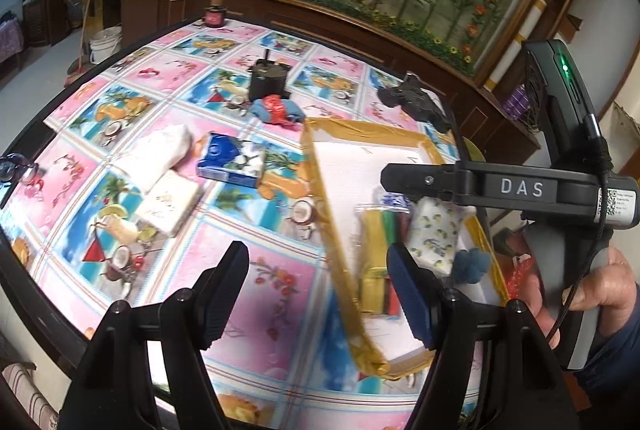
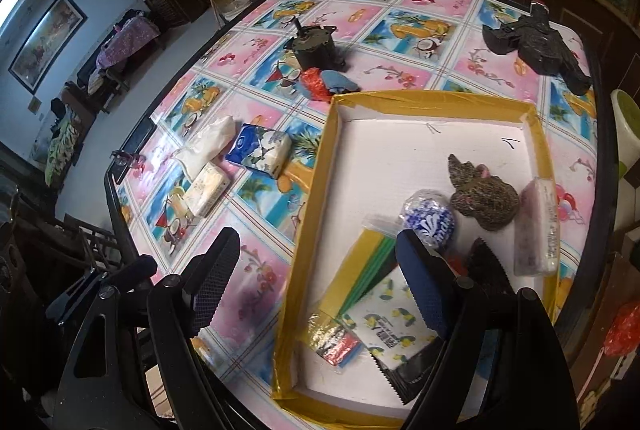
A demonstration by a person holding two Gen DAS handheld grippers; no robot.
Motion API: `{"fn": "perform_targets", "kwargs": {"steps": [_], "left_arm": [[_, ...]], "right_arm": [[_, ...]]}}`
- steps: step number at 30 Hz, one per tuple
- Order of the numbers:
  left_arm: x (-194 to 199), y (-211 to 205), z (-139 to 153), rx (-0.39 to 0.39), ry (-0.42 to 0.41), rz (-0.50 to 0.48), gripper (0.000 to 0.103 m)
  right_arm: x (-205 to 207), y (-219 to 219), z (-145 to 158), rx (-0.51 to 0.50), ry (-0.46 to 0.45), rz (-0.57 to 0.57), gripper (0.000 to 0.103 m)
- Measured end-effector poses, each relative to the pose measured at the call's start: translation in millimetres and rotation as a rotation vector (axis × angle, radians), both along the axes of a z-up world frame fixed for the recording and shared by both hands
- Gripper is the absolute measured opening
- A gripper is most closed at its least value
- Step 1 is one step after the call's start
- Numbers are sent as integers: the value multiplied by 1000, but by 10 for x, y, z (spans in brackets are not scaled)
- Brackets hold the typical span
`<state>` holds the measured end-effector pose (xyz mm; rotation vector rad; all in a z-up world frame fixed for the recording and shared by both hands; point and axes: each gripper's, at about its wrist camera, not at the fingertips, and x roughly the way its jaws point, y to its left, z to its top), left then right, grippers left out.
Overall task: Organize soft objects
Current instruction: 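Move both open grippers back toward the tissue packs on the table, then grasp the blue Vinda tissue pack with the right gripper while the left grasps the white Face pack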
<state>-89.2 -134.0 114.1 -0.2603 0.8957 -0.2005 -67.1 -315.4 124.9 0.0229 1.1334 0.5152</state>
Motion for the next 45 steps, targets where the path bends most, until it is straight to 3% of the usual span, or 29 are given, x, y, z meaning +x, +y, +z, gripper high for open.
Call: {"fn": "perform_targets", "kwargs": {"steps": [10,21,27,31,36,42,45], "left_arm": [[20,529,-141,-14,38,75,72],[232,976,-538,-57,151,101,72],[320,1147,-623,-61,162,97,72],[321,1290,-687,-75,179,110,72],[310,1409,-728,-83,186,97,71],[270,1521,-722,-94,167,60,72],[276,1528,-734,-88,158,27,72]], "right_arm": [[71,440,-83,13,21,34,81],[326,744,-384,5,89,17,81],[519,1280,-489,-50,83,106,81],[811,1672,-630,-148,52,144,81],[1077,1871,-872,-173,72,179,81],[754,1887,-1028,-175,173,263,81],[523,1866,-1072,-232,161,288,81]]}}
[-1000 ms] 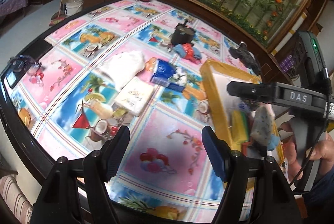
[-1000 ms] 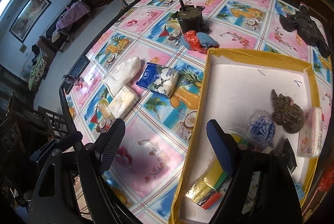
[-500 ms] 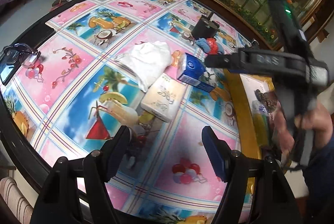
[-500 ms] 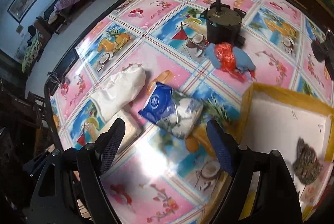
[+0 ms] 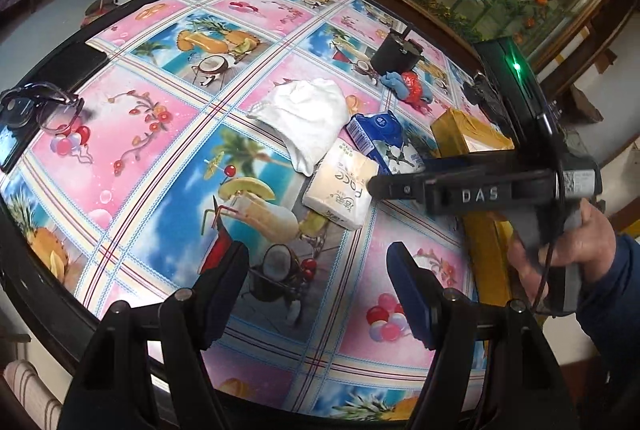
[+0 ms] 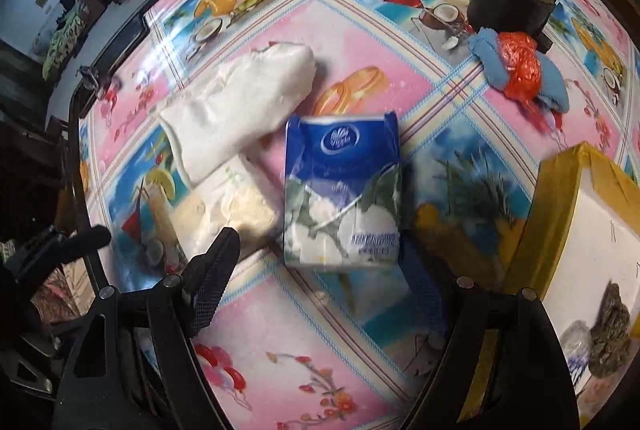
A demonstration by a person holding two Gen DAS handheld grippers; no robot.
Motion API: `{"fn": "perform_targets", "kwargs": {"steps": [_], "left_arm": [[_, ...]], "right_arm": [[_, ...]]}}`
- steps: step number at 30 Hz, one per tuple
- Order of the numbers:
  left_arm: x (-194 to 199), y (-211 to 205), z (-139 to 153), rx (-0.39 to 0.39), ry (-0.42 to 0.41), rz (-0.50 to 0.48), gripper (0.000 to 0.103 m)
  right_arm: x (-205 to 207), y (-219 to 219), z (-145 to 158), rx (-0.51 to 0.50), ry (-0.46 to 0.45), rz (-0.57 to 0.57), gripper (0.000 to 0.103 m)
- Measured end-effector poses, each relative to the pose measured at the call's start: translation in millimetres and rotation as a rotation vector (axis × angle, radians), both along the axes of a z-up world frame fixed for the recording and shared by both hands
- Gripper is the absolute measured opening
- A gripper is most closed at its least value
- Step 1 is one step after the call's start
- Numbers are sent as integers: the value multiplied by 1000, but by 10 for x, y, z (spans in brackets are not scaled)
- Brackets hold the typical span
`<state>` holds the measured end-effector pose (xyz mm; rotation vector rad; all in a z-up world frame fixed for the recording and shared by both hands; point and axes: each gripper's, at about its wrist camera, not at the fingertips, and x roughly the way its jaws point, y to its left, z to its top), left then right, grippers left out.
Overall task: Organize soft objects
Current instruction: 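Grasp the blue Vinda tissue pack with the right gripper while the left grasps the white Face pack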
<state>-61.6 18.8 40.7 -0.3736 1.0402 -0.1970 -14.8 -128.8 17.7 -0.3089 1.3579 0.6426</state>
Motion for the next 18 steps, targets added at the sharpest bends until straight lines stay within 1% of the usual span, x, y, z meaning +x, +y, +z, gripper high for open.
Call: {"fn": "perform_targets", "kwargs": {"steps": [2,7,10,13,14,15,16,17,18], "left_arm": [[47,-19,-16,-1,1,-17,72],[176,-111,-22,8,-5,-50,72],[260,-186,-39,31,-3,-78,72],[341,-254,-67,47,8,-101,72],[365,-270,-73,51,12,-108,72],[389,-287,-79,53,12,-114,72],[411,-298,-86,55,14,-119,72],[432,-309,-95,59,18,-122,72],[456,-321,-108,62,23,-125,72]], "right_arm": [[-24,-23,5,-17,-35,-17,81],[179,-40,52,-7,-60,-90,81],[284,30,-1,-3,-45,-100,81],[276,114,-9,-21,-73,-81,81],[275,97,-3,-28,-72,-93,78],[272,71,4,-20,-62,-98,69],[266,42,14,-8,-49,-98,65],[257,-2,29,-9,-40,-105,57],[242,-53,40,-13,-34,-113,55]]}}
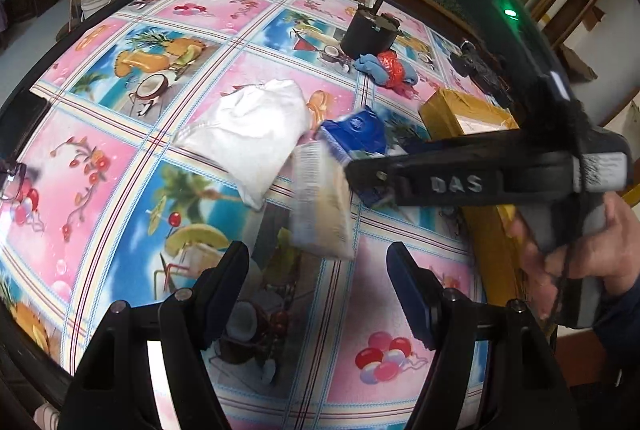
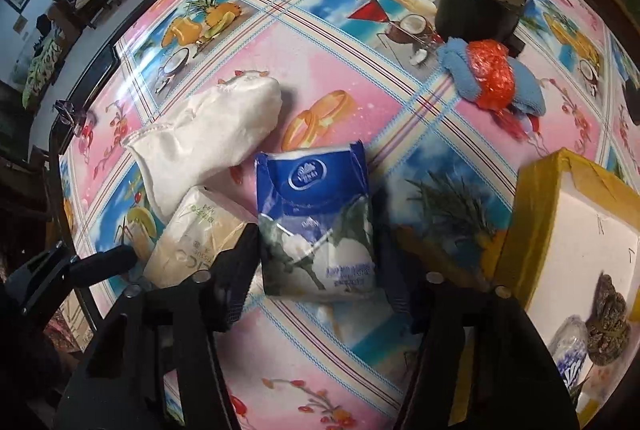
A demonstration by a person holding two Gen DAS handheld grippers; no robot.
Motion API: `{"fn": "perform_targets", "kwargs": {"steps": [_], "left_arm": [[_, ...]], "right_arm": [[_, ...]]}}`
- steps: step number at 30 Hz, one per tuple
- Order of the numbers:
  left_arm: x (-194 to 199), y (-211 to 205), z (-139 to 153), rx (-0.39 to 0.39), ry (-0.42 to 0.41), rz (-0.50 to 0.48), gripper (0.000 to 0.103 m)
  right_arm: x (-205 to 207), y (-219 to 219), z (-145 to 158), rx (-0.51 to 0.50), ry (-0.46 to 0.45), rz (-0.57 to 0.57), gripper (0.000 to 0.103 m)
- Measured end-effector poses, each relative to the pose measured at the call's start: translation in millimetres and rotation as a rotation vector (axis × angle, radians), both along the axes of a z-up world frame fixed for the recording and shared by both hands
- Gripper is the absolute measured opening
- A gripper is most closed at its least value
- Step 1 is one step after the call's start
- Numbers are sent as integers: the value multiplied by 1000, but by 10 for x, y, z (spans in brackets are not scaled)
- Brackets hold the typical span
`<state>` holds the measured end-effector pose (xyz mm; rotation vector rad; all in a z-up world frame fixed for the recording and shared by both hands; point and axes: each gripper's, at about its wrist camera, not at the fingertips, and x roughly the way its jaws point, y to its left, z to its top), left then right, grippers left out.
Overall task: Organize soft objects
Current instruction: 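Grasp the blue Vinda tissue pack with the right gripper while the left grasps the white Face pack, then carry the Vinda pack and Face pack toward the tray with both grippers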
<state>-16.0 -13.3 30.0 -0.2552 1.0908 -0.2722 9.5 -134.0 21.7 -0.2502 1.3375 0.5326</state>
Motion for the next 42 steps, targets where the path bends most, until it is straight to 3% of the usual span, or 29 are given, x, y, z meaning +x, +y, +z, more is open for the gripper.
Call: {"fn": "perform_targets", "kwargs": {"steps": [8,17,18,19,21,26,31,35,42], "left_arm": [[197,-106,-139,25,34,-21,72],[328,-366,-212,243,-19,-70,71],[329,-348,-223,270,-31,-59,66],[321,-316,-230,290,-38,-43,54],[291,-210,-214,293,-53,-8,45],[67,0,-203,282,-27,72,44],[-348,-72,-178,238,-3,103,45],[-500,-218,-196,309,-30,95,45],[-498,-204,-196,315,-35,116,46]], "right_arm": [[-248,-200,-2,-5,9,4,54],[-256,-439,21,51,60,-86,54],[-269,-456,29,58,62,-90,54],[-276,-469,33,72,70,-97,54],[-290,-474,37,85,77,-101,54],[-398,-441,44,81,80,-62,53],[-713,-284,15,55,68,39,54],[-926,-186,-36,-12,-12,106,54],[-906,-186,-51,-5,-13,96,56]]}}
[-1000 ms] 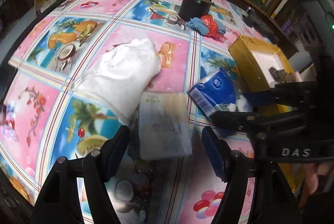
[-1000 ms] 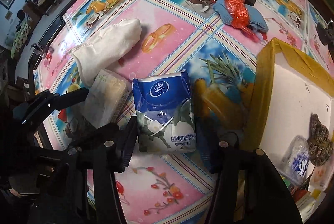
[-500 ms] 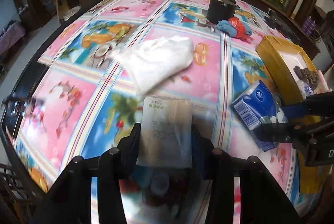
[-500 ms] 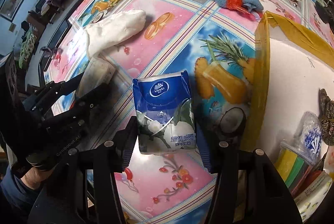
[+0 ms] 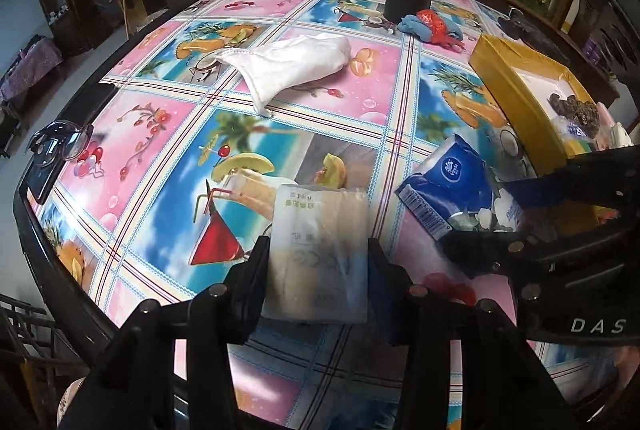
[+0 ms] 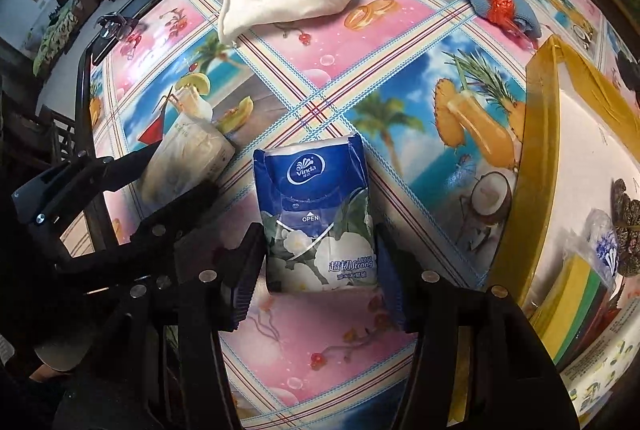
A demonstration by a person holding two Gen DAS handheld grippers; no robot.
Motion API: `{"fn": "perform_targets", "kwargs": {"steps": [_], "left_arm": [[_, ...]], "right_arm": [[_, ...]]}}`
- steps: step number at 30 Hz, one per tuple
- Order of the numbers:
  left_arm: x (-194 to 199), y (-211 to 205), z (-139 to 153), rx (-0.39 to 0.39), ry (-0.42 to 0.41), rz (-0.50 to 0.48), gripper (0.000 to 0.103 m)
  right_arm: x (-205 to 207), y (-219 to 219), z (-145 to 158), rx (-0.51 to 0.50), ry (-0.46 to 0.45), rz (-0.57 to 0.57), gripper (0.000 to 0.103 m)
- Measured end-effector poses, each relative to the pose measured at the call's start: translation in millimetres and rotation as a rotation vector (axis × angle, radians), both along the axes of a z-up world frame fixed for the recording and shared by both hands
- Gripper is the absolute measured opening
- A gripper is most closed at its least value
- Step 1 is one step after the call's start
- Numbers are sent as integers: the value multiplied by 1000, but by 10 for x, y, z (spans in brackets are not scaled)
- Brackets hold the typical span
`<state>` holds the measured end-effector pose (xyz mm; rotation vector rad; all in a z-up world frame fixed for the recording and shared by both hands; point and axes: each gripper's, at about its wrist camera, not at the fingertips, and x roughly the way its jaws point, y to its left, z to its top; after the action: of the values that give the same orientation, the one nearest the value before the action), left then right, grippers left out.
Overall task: Organize soft objects
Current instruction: 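Carry the Vinda pack and Face pack toward the tray with both grippers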
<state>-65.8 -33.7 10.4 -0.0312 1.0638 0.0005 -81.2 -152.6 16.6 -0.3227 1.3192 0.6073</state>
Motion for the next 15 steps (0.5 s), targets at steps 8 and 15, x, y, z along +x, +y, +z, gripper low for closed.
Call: {"fn": "perform_targets", "kwargs": {"steps": [8,15], "left_arm": [[-16,-13,-8,11,-16,3,53],[-20,40,-29,20,-29,35,63]], "right_arm": [[-45,-79,14,31,-11,-16,58],[-48,-114,19,49,-25,-15,60]]}}
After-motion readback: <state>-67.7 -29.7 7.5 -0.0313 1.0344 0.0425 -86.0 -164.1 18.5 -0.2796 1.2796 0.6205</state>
